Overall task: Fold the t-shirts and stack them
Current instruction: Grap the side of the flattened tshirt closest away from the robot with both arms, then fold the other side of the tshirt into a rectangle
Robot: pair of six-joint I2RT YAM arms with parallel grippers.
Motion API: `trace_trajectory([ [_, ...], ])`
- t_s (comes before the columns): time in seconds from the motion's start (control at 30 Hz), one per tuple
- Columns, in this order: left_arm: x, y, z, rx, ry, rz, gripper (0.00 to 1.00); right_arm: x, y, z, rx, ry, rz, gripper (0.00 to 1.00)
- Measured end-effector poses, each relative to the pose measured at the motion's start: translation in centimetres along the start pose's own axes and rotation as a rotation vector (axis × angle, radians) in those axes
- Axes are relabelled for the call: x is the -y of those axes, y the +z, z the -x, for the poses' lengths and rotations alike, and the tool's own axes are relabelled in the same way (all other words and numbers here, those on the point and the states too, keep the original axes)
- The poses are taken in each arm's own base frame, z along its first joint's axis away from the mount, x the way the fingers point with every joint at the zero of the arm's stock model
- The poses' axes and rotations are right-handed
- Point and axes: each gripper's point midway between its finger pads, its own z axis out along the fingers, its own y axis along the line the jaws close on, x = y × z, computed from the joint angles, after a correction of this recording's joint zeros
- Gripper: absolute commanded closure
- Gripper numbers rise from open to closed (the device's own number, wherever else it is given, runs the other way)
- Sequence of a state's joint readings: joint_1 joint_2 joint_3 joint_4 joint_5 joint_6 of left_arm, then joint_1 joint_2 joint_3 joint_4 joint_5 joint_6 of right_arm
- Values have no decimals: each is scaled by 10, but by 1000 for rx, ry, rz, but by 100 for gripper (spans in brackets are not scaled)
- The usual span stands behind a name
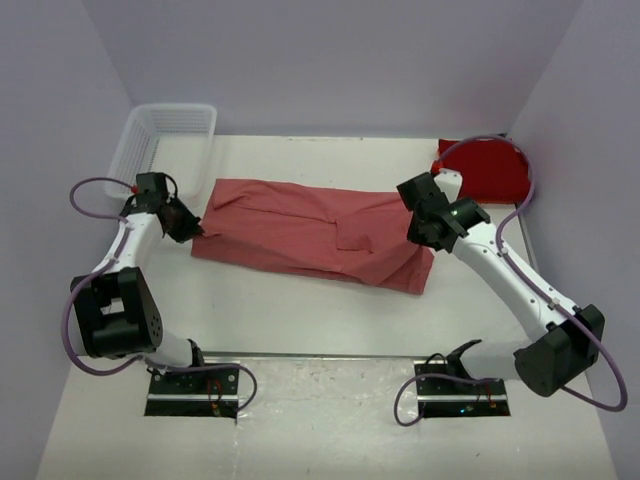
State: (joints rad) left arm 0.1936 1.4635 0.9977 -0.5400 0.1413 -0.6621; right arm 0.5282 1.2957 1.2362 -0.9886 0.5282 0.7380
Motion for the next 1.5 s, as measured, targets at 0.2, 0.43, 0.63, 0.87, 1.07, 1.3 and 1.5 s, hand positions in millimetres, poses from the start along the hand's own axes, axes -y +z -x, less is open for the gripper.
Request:
trace_trajectory([
  [0.2,13,14,26,20,-7,4,100,2,14,25,-12,7,-17,100],
  [0.43,20,38,38,-2,-16,23,100,-4,29,57,-24,22,-4,100],
  [0.63,30,51,42,-5,-8,36,100,-18,56,64,-73,-6,2,100],
  [0.87,55,58,52,22,23,27,100,-22,83,62,-132,-21,-8,100],
  [1.07,59,67,54,26,17,46,100,-23,93,71,-140,-12,0,100],
  [1.3,52,75,52,26,9,84,100,-24,102,87,-133,13,14,100],
  [1.5,49,75,55,40,-1,102,100,-27,113,91,-151,16,24,100],
])
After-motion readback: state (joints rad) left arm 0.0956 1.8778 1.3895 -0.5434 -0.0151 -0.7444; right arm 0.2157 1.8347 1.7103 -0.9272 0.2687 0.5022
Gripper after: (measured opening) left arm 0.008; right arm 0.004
